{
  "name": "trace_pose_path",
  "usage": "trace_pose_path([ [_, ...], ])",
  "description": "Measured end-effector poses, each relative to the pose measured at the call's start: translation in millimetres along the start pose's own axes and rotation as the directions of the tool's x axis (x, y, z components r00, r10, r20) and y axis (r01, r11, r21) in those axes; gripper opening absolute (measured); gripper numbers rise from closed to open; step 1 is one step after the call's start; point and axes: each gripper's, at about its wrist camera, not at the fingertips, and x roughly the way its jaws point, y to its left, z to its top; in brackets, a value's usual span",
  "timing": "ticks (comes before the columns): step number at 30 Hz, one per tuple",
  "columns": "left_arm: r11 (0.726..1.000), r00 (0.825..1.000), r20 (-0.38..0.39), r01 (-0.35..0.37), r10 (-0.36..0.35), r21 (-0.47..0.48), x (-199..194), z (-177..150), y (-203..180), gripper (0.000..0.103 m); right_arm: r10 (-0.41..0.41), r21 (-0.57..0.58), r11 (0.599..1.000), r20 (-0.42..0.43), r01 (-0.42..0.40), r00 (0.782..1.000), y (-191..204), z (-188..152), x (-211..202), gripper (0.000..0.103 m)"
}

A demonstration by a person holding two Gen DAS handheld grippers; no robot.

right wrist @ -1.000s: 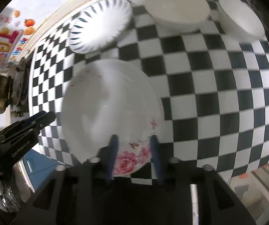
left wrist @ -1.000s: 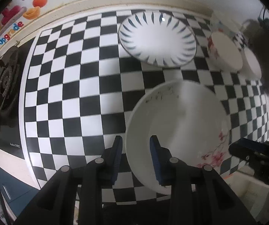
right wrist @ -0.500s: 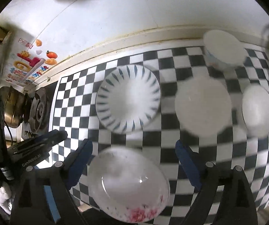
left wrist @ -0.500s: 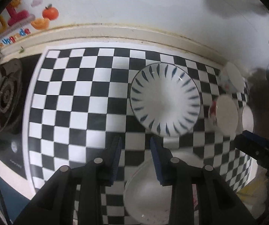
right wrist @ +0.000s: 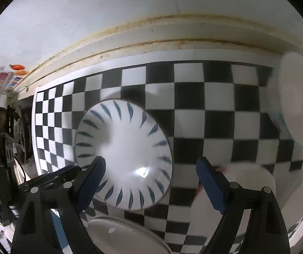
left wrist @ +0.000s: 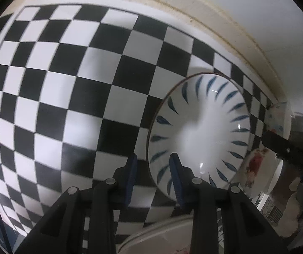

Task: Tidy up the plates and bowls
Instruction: 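Grasp the blue-striped plate rim with the left gripper while the right gripper grasps it too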

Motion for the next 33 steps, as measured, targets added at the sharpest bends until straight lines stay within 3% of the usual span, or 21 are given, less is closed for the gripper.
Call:
trace_pose_path([
  [5, 1.0, 1.0, -0.031, -0.005, 0.005, -0.005, 19.3, 6.4, 0.4, 0.029, -0.018, -0.036, 0.999, -0.072, 0.015, 0.997, 2.3, 17.4, 28.2, 0.077],
  [11, 1.0, 1.0, -0.004, 0.011, -0.011, 0.015, 20.3, 8.0, -4.6, 0.029, -0.028, -0.037, 0.999, -0.14, 0.023, 0.99, -5.5, 25.3, 56.5, 0.061],
  [15, 0.999, 1.0, -0.003, 0.013, -0.013, 0.049, 23.4, 4.2, -10.4, 0.024, -0.011, -0.017, 1.0, -0.151, 0.009, 0.988, -11.1, 25.7, 61.9, 0.027],
  [21, 0.997, 0.999, 0.049, -0.016, 0.013, 0.075, 20.7, 5.5, -7.1, 0.024, -0.043, -0.038, 0.999, -0.126, 0.038, 0.991, -9.0, 15.4, 60.2, 0.024],
  [33, 0.99, 0.991, 0.133, -0.046, 0.029, 0.13, -10.1, -3.6, -8.6, 0.024, 0.006, -0.038, 0.999, -0.077, -0.009, 0.997, -0.4, -18.1, 42.8, 0.017],
])
